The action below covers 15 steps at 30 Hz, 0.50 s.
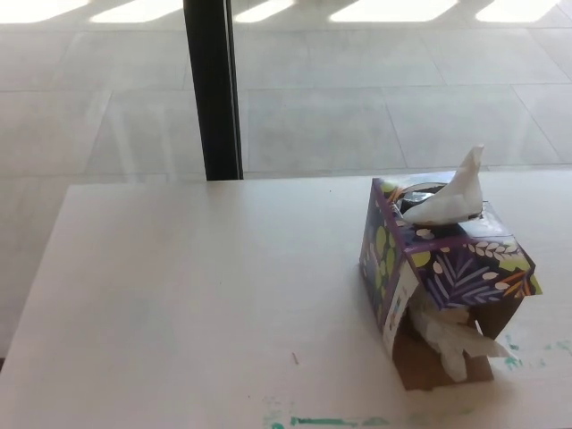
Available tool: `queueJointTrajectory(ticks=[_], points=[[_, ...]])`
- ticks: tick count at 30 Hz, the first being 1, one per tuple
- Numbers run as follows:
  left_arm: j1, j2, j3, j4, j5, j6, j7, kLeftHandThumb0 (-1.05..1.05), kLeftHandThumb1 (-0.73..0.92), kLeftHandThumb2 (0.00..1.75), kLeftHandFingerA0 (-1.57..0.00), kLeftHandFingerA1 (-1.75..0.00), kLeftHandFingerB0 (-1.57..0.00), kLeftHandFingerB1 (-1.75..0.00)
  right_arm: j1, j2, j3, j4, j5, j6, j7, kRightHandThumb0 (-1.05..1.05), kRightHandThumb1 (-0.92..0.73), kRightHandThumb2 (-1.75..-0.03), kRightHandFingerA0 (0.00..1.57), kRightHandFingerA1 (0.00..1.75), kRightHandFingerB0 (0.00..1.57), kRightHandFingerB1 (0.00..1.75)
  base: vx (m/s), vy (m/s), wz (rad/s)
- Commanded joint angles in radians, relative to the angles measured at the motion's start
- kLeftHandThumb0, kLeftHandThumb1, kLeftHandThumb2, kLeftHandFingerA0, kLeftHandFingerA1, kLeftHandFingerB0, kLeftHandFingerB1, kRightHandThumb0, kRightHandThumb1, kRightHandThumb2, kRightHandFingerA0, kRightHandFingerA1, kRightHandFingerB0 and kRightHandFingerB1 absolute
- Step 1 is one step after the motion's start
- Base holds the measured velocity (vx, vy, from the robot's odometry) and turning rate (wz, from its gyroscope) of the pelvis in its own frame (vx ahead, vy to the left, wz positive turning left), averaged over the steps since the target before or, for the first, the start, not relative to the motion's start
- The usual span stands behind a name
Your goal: The robot uses its right hand to pull out a tissue from the tissue box kept in the middle of the desk and put it on the right side
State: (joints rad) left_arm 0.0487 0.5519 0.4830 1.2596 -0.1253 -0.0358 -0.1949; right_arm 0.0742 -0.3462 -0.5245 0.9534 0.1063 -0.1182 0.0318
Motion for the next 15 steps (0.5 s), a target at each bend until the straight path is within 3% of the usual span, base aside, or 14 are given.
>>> queueJointTrajectory(ticks=[1,4,5,6,8,9,10,13,14,15], points=[[-0.009,0.028,0.021,0.019,-0.045,0.016,-0.048,-0.68,0.86,0.65,-0.58,-0.65,-0.46,-0.47,0.005,-0.036,-0.049,-0.042,0.08,-0.026,0.023,-0.86,-0.68,-0.62,1.23,0.75,0.67,0.72,0.0,0.0,0.0],[-0.007,0.027,0.02,0.027,-0.044,0.02,-0.045,-0.68,0.86,0.65,-0.56,-0.63,-0.44,-0.47,-0.063,-0.105,-0.052,-0.05,0.074,-0.024,0.04,-0.84,-0.66,-0.61,1.16,0.73,0.67,0.67,0.0,0.0,0.0],[-0.006,0.027,0.016,0.029,-0.04,0.016,-0.045,-0.68,0.87,0.65,-0.56,-0.61,-0.44,-0.45,-0.094,-0.122,-0.055,-0.034,0.084,-0.04,0.061,-0.84,-0.48,-0.98,1.08,0.77,0.59,0.68,0.0,0.0,0.0],[-0.007,0.03,0.014,0.027,-0.04,0.012,-0.051,-0.69,0.86,0.65,-0.57,-0.64,-0.45,-0.47,-0.132,-0.141,-0.06,-0.062,0.107,-0.067,0.11,-0.85,-0.66,-0.6,1.04,0.74,0.48,0.58,0.0,0.0,0.0],[-0.007,0.031,0.014,0.027,-0.04,0.01,-0.054,-0.69,0.86,0.65,-0.57,-0.64,-0.45,-0.47,-0.149,-0.15,-0.061,-0.069,0.118,-0.08,0.133,-0.85,-0.66,-0.6,1.04,0.74,0.48,0.58,0.0,0.0,0.0],[-0.002,0.032,-0.002,0.022,-0.024,-0.006,-0.05,-0.68,0.88,0.66,-0.57,-0.61,-0.44,-0.46,-0.22,-0.19,-0.043,-0.23,0.134,0.007,0.148,-0.7,-0.75,-0.63,0.55,0.64,0.2,0.35,0.0,0.0,0.0],[-0.007,0.032,0.007,0.025,-0.035,0.011,-0.052,-0.7,0.86,0.65,-0.56,-0.62,-0.44,-0.46,-0.24,-0.211,-0.039,-0.301,0.148,0.051,0.164,-0.67,-0.77,-0.63,0.45,0.56,0.17,0.33,0.0,0.0,0.0],[-0.006,0.029,0.009,0.025,-0.04,0.016,-0.054,-0.69,0.86,0.65,-0.55,-0.62,-0.44,-0.46,-0.273,-0.233,-0.035,-0.366,0.129,0.07,0.133,-0.7,-0.76,-0.63,0.47,0.59,0.22,0.36,0.0,0.0,0.0],[-0.01,0.026,0.015,0.03,-0.044,0.022,-0.042,-0.68,0.85,0.65,-0.58,-0.63,-0.46,-0.46,-0.329,-0.263,-0.008,-0.489,0.097,0.135,0.092,-0.67,-0.77,-0.64,0.41,0.63,0.19,0.3,0.0,0.0,0.0],[-0.011,0.025,0.014,0.032,-0.042,0.022,-0.036,-0.68,0.86,0.65,-0.57,-0.63,-0.46,-0.46,-0.368,-0.281,0.011,-0.55,0.075,0.161,0.073,-0.65,-0.77,-0.63,0.38,0.55,0.16,0.29,0.0,0.0,0.0]])
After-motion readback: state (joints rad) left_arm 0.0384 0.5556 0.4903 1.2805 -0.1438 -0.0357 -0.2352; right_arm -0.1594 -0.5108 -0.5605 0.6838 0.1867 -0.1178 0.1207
